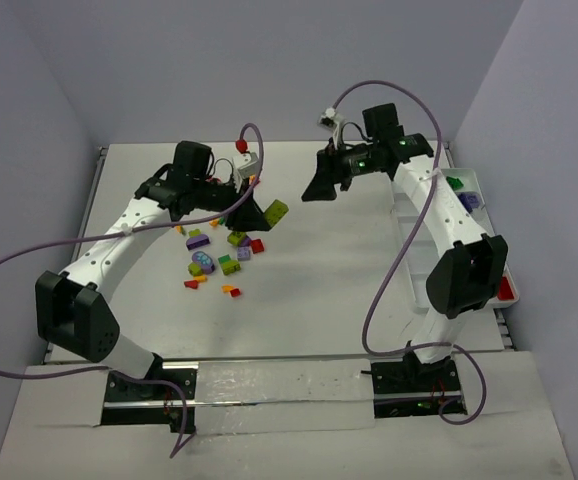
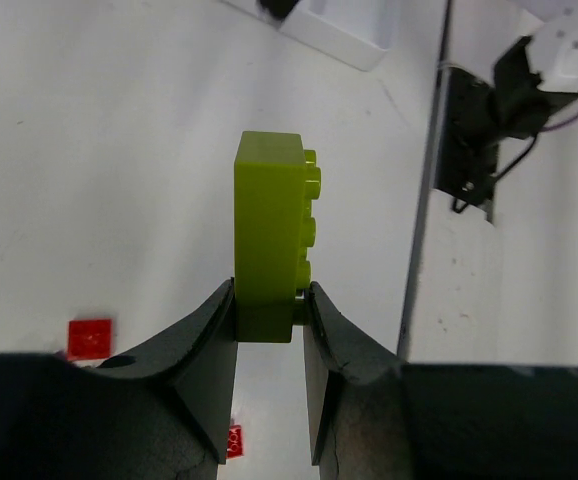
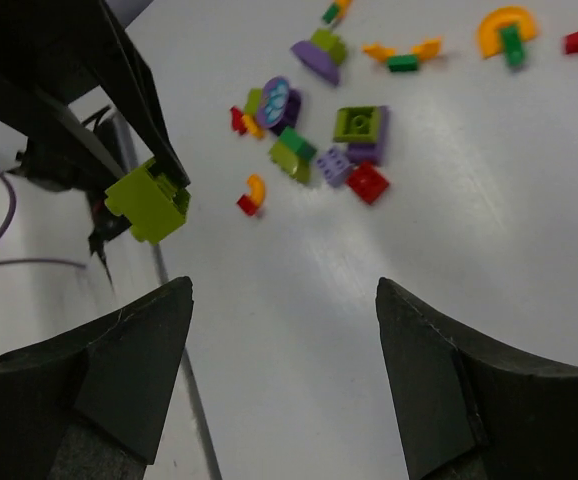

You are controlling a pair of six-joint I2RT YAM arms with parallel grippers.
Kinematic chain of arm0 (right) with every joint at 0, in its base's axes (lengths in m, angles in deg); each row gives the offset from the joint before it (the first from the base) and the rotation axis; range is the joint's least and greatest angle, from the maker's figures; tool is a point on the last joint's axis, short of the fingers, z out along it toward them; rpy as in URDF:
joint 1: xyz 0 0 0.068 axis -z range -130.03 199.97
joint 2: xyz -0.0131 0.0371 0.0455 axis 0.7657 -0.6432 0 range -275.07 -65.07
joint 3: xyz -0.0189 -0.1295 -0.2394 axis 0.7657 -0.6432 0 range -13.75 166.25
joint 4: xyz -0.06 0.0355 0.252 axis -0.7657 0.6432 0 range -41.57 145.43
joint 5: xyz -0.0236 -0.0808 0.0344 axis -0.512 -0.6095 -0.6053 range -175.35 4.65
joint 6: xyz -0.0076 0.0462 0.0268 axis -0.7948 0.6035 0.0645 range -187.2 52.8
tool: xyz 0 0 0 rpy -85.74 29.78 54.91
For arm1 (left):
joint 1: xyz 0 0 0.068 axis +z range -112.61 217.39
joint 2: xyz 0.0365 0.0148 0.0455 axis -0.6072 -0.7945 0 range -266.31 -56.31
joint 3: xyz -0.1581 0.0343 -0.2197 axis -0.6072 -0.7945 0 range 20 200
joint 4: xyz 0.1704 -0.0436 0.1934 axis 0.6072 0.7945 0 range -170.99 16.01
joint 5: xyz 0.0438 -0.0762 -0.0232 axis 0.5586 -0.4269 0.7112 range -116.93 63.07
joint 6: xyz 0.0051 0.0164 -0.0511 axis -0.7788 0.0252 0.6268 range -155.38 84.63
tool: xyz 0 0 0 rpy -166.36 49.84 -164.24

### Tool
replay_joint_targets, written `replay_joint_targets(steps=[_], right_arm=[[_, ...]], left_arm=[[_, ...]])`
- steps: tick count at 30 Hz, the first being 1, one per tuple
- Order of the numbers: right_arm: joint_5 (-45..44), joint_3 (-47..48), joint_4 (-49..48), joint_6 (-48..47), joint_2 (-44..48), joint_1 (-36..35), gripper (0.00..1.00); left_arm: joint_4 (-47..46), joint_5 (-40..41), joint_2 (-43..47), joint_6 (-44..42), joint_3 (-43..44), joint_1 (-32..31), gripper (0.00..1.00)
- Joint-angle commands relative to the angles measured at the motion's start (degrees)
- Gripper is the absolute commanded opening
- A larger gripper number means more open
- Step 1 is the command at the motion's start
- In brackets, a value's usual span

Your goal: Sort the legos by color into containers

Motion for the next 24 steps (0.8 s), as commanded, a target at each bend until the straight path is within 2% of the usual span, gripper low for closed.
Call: replay_joint_targets(steps=[1, 7, 17, 20, 24], right_arm=[[7.7, -0.2, 7.4, -11.4, 2.0, -1.6, 0.79], [10.3, 2.1, 13.6, -15.7, 1.0, -5.3, 0.79], [10.2, 1.1, 15.7, -18.5, 2.3, -10.5, 0.77], [9.7, 0.9, 14.6, -17.8, 2.4, -10.9, 0.69], [9.3, 0.5, 12.1, -15.7, 2.7, -11.2, 0.53]], left_arm=[[1.6, -10.9, 3.0, -2.9, -1.1, -0.8, 0.00], [1.3, -11.9, 3.5, -2.2, -2.6, -1.5, 0.00], [1.4, -11.5, 1.9, -2.0, -1.7, -2.7, 0.00], [1.5, -11.4, 1.5, -2.1, -1.5, -3.1, 0.00], [1.3, -10.8, 1.2, -1.9, -1.6, -3.4, 0.00]])
